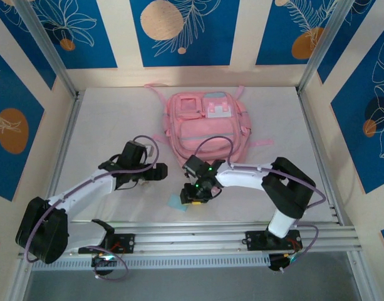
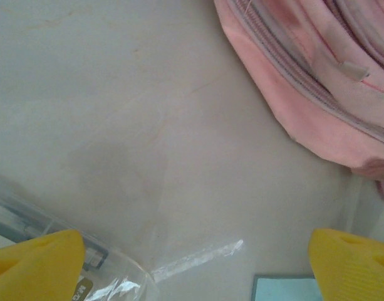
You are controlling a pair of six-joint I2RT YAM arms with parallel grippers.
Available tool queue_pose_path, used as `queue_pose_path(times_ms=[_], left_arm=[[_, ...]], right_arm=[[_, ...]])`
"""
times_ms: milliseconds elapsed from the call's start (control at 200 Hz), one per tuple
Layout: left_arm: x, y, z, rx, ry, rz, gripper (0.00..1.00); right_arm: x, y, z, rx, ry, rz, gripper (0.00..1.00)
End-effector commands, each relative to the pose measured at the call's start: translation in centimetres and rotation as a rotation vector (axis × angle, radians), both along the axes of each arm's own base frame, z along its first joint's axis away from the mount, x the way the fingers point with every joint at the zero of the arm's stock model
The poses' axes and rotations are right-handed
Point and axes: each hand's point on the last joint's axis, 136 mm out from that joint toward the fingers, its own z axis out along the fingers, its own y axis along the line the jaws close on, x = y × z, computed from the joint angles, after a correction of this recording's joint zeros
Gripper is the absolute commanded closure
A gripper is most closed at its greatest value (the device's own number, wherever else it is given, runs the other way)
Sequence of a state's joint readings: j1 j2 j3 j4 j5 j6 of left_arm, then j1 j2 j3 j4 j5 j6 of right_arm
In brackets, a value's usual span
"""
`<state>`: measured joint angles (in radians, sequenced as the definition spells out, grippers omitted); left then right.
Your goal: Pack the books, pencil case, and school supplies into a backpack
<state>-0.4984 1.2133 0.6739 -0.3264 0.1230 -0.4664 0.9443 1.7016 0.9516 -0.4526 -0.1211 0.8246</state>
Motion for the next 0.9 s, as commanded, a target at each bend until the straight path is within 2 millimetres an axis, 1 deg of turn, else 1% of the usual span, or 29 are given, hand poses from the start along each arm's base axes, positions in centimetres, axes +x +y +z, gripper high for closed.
queue_pose_path(times_ms=[0, 145, 285, 495, 565, 605, 680, 810, 895], left_arm=[[0.1, -0.1, 0.3, -0.028, -0.007, 0.018, 0.09], [0.6, -0.5, 0.7, -0.054, -0.022, 0.024, 0.09], [0.6, -0.6, 0.8, -0.062, -0.026, 0.028, 0.09], [0.5, -0.3, 0.9, -0.060, -0.038, 0.038, 0.08], [0.5, -0.2, 1.0, -0.057, -0.041, 0.041, 0.08], [0.6, -0.2, 1.2, -0.055, -0.045, 0.042, 0.08], [0.8, -0.1, 1.5, -0.050, -0.057, 0.042, 0.07], [1.2, -0.3, 2.3, -0.054, -0.078, 0.039, 0.06], [1.3, -0.4, 2.7, -0.059, -0.085, 0.036, 0.06]], right_arm=[[0.1, 0.1, -0.2, -0.053, 0.018, -0.010, 0.56], [0.4, 0.0, -0.9, -0.108, 0.017, -0.012, 0.57], [0.4, -0.1, -1.1, -0.141, 0.016, -0.013, 0.64], [0.4, -0.1, -0.9, -0.140, 0.009, -0.012, 0.90], [0.4, 0.1, -0.7, -0.127, 0.005, -0.003, 0.97], [0.5, 0.3, -0.5, -0.118, -0.001, -0.001, 1.00], [0.8, 0.9, 0.5, -0.081, -0.020, 0.009, 1.00], [1.7, 2.3, 3.1, 0.003, -0.070, 0.015, 1.00], [2.0, 2.6, 4.0, 0.031, -0.093, 0.021, 1.00]])
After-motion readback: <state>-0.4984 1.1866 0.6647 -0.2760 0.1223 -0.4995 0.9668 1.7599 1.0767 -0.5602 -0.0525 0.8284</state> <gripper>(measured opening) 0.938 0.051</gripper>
